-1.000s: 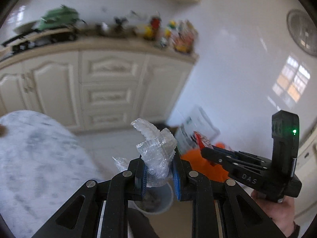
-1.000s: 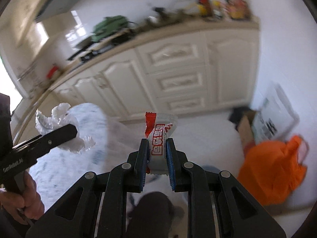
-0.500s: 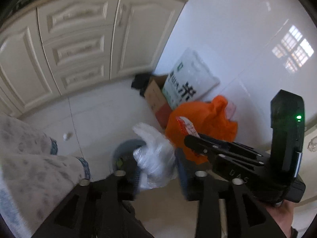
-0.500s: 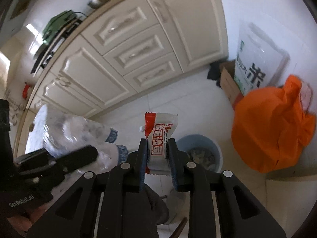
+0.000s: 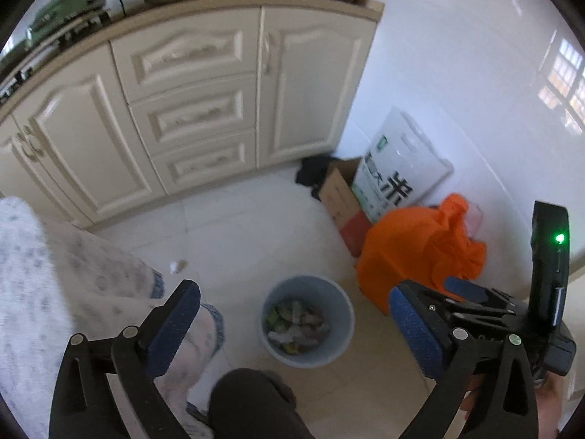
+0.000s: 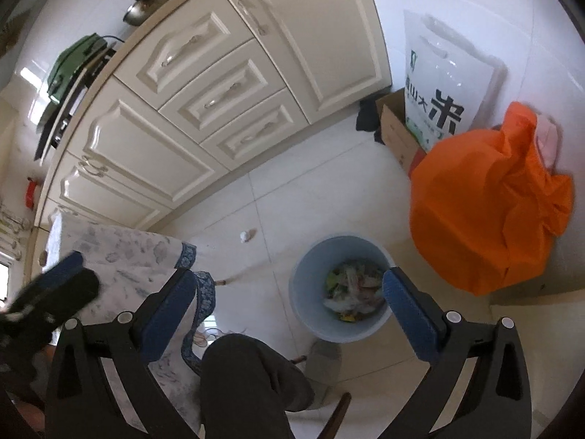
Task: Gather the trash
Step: 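Open both tools over the blue bin to drop the items, then bring both open tools back to the table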
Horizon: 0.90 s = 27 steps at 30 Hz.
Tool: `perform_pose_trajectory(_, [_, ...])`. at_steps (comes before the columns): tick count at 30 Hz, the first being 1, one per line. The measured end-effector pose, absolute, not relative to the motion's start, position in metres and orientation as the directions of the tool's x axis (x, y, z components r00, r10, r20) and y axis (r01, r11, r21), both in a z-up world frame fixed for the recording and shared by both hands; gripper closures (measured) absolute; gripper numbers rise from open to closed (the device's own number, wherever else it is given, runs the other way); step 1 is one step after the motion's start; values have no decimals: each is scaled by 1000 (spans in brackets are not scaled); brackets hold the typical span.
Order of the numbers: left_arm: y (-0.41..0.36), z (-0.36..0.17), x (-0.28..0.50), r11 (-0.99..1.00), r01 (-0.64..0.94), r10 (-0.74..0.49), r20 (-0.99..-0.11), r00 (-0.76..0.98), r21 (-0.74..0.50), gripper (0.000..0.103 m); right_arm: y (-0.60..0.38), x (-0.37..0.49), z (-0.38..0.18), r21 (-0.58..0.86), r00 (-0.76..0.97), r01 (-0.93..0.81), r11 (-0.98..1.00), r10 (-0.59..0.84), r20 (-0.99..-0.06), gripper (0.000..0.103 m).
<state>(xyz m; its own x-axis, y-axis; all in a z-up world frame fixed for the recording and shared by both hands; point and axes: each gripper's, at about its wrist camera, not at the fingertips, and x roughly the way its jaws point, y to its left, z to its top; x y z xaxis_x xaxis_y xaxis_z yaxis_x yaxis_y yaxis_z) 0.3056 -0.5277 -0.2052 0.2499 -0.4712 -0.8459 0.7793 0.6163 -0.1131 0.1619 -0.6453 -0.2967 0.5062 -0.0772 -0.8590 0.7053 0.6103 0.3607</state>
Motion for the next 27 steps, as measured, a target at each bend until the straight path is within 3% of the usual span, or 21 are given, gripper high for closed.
perform_pose_trajectory(9, [-445,-157,282,627,763,-546,-787,286,-157,1,-625,170,-265,383,556,663,643,-81,-827,0])
perform_pose_trajectory(16, [-346,-103,279,683,709,-599,-690,408,-174,1,-589,196,-214,371,613,590,718,-98,-784,0])
perform_pose_trajectory(27, [-163,-51,277,869,471,-471,-550,690,-153,1,-474,293,-133,308,713,328,893,-21,-701,0])
